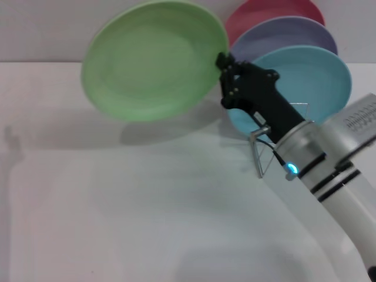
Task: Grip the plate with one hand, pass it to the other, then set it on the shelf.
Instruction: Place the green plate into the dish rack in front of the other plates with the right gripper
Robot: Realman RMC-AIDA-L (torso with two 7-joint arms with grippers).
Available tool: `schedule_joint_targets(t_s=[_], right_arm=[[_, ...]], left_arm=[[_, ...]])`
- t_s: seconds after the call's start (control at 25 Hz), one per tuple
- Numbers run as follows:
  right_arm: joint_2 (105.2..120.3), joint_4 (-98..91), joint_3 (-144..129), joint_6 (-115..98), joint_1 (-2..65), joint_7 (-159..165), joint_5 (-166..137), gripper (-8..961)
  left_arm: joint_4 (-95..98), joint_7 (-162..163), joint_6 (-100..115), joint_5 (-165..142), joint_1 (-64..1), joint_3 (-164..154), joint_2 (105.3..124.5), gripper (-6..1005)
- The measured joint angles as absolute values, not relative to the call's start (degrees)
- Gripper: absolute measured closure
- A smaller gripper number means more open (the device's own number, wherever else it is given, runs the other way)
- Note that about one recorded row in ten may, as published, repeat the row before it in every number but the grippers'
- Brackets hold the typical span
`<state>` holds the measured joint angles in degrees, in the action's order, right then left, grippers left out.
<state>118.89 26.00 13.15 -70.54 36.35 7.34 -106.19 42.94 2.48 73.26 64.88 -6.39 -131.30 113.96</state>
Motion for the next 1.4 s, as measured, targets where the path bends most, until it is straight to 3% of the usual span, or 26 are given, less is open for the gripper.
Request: schedule_joint_targets(t_s=[0.36, 0.48, 1.08, 1.28, 1.4], right_arm=[[118.67, 30.2, 15.0, -82.9, 28.7, 0.7, -106.3, 939], [117.65, 32.5, 15.2, -85.2, 26.4, 0.0, -106.3, 939], [103.64, 62.8, 22.6, -74.8, 17.3, -21.0, -106.4, 940], [101.41, 73.4, 30.0, -64.4, 11.4, -31.8, -108.8, 940], [102.11, 77.6, 36.4, -56.3, 6.4, -37.0, -113.6, 940]], left_arm=[[43.6, 2.8, 63.1, 54.2, -6.9, -120.1, 114.44, 590], [44.2, 2.8, 60.1, 51.8, -7.1, -117.5, 114.45, 590], [45.4, 2.2, 53.6, 45.0, -8.4, -110.1, 116.63, 590], [45.4, 2.2, 53.3, 45.0, -8.7, -109.6, 117.04, 590], [45.0, 2.2, 53.1, 45.0, -9.2, -109.4, 117.27, 590]])
